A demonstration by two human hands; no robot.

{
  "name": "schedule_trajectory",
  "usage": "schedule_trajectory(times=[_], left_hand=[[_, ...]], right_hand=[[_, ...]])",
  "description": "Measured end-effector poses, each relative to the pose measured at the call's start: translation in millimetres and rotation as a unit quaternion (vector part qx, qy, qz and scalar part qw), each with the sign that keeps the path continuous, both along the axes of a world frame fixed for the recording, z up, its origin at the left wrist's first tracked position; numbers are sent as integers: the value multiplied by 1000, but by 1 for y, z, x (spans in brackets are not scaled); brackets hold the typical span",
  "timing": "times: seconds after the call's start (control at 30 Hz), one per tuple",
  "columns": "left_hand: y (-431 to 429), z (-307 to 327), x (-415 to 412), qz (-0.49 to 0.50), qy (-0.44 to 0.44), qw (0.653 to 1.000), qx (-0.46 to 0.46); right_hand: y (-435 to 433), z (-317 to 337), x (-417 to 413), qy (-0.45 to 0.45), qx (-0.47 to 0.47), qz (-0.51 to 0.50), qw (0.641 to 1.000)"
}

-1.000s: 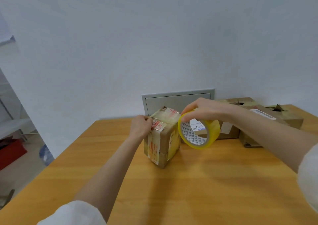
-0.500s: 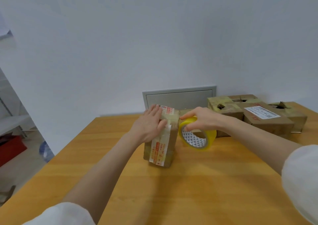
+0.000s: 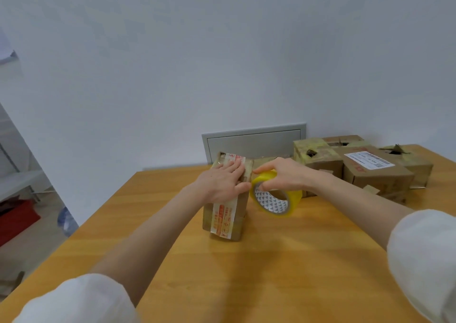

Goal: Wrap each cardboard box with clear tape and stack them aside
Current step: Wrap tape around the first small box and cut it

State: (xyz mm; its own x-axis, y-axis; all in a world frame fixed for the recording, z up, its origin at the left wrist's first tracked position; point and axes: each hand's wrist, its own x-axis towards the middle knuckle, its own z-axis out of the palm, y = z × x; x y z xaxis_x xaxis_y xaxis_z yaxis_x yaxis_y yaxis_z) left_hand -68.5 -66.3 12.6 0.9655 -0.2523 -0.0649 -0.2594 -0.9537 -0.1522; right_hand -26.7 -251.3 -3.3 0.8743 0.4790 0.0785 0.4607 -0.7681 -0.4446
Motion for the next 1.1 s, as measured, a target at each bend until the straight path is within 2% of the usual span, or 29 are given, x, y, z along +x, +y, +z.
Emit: schedule_trajectory(times=[0.07,0.13,0.2,0.33,0.43,0.5,0.57,0.63,0.7,0.8,0.9,1.1], left_hand=[[-1,0,-1,8,0,999,-46],[-4,-4,-5,-4,-19,1000,-21],[-4,-1,-2,-2,-18,999,-39],[-6,5,6,92,-70,991,-63],[-5,-2,7,154,-46,983,-89],[1,0,6,150,-54,974,-163],[10,5,3,151,-63,931,-325],[18,5,-2,171,-47,865,-470],[21,-4,-8,184,-29,812,-554],[26,-23,-14,200,-16,759,-619],[35,-32,-15,204,-12,737,-645],[40,-36,-16,191,-15,731,-655]], right_hand=[[1,-1,-2,-1,10,-1,1000],[3,0,-3,1,14,-2,1000],[4,2,-5,-3,7,-2,1000],[11,5,-9,-31,-31,-3,999],[14,7,-12,-41,-53,9,998],[15,11,-13,-63,-59,10,996],[14,24,-11,-96,-14,-13,995],[10,38,-6,-79,101,-30,991],[7,46,-3,-29,196,-10,980],[7,37,-6,28,245,46,968],[11,29,-7,47,293,64,953],[21,38,-11,23,248,67,966]])
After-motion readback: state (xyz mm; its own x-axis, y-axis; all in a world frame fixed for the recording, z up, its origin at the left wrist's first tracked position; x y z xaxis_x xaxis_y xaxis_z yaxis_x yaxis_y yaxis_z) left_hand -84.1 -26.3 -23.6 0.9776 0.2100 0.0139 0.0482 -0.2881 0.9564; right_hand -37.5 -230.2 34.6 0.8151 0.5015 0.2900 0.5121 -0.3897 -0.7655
